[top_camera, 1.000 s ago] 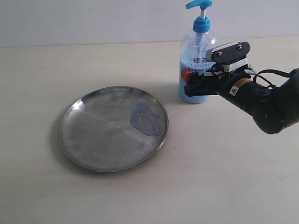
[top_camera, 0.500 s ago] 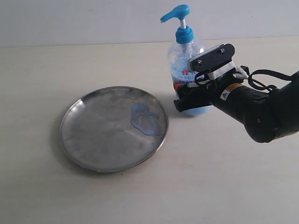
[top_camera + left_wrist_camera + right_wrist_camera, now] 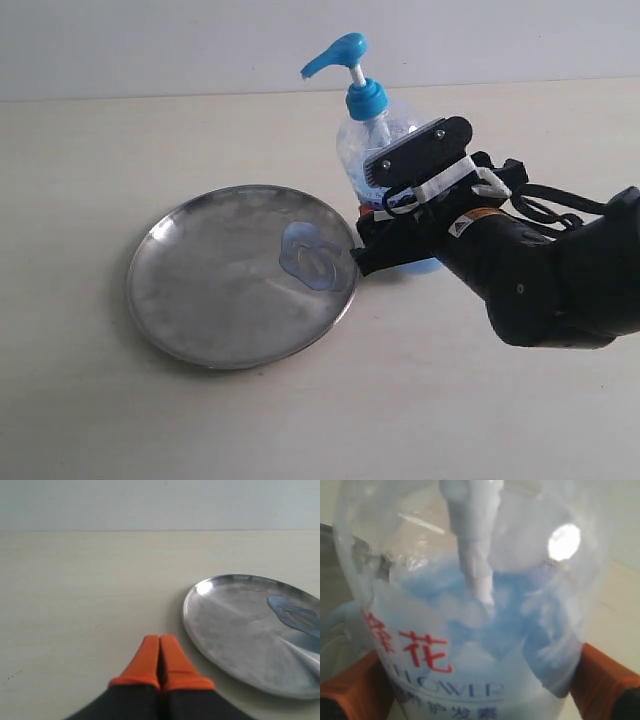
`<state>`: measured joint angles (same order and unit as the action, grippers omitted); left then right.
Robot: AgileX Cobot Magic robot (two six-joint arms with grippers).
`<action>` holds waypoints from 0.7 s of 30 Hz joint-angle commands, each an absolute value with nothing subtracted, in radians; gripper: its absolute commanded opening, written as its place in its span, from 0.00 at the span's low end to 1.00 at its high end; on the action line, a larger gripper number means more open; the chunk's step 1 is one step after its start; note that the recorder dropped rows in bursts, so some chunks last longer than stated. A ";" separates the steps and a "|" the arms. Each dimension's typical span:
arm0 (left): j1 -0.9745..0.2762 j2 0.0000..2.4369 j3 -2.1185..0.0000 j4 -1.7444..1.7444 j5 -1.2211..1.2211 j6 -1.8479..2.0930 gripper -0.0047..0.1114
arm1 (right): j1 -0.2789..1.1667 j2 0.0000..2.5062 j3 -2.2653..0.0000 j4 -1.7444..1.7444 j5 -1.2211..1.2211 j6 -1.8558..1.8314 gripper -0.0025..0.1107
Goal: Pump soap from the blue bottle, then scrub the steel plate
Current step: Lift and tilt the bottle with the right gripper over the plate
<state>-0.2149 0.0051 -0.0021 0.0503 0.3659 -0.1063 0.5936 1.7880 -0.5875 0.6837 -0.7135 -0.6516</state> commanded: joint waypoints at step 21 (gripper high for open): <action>-0.320 0.000 -0.062 0.050 0.369 -0.108 0.04 | 0.838 1.759 -0.543 0.989 -0.982 -0.857 0.02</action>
